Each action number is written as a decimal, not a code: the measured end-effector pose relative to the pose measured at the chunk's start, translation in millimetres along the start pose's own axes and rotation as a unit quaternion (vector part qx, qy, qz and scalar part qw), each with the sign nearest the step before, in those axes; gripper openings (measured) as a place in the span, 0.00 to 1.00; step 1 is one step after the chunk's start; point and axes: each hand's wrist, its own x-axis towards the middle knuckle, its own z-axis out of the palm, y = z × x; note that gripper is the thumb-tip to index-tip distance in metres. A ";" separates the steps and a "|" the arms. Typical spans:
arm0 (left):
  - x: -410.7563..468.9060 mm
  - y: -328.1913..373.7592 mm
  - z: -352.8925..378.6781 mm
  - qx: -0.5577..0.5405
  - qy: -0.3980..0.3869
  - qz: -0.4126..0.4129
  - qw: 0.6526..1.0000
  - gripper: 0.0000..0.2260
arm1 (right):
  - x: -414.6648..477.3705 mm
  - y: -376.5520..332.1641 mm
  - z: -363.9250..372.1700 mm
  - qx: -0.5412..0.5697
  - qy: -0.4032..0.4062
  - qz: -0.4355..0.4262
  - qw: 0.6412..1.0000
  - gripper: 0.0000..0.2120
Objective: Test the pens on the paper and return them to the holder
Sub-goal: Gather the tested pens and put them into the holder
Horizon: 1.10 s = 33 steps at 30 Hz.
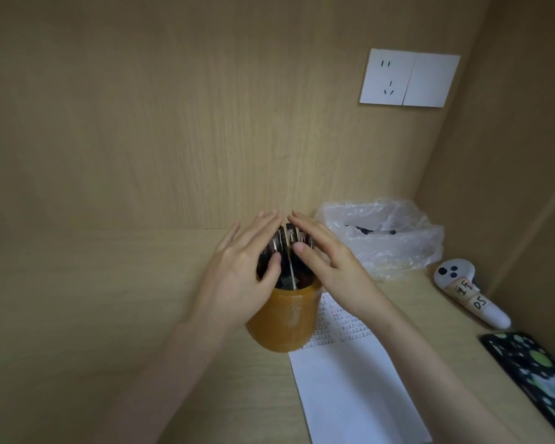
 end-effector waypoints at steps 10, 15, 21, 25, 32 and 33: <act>-17.8 -8.5 -9.9 -0.227 -0.137 -0.138 0.954 0.48 | -22.4 9.7 -13.6 0.155 -0.063 0.101 0.981 0.53; -25.2 -24.3 -6.9 -0.332 -0.187 -0.223 0.897 0.62 | -25.6 9.9 -12.5 0.092 -0.107 0.094 0.986 0.41; -22.0 -22.4 0.1 -0.335 -0.156 -0.247 0.896 0.50 | -18.3 17.6 -12.9 0.092 -0.061 0.145 0.983 0.44; -5.2 -17.4 -4.5 -0.327 -0.107 -0.250 0.905 0.55 | 1.1 12.8 -22.6 0.092 -0.057 0.140 0.984 0.45; 41.4 -27.0 4.0 -0.307 -0.041 -0.271 0.911 0.45 | 60.0 28.9 -32.4 0.205 -0.085 0.139 0.965 0.40; 45.3 -30.5 7.4 -0.310 -0.039 -0.277 0.909 0.45 | 66.3 32.7 -31.8 0.211 -0.090 0.144 0.963 0.41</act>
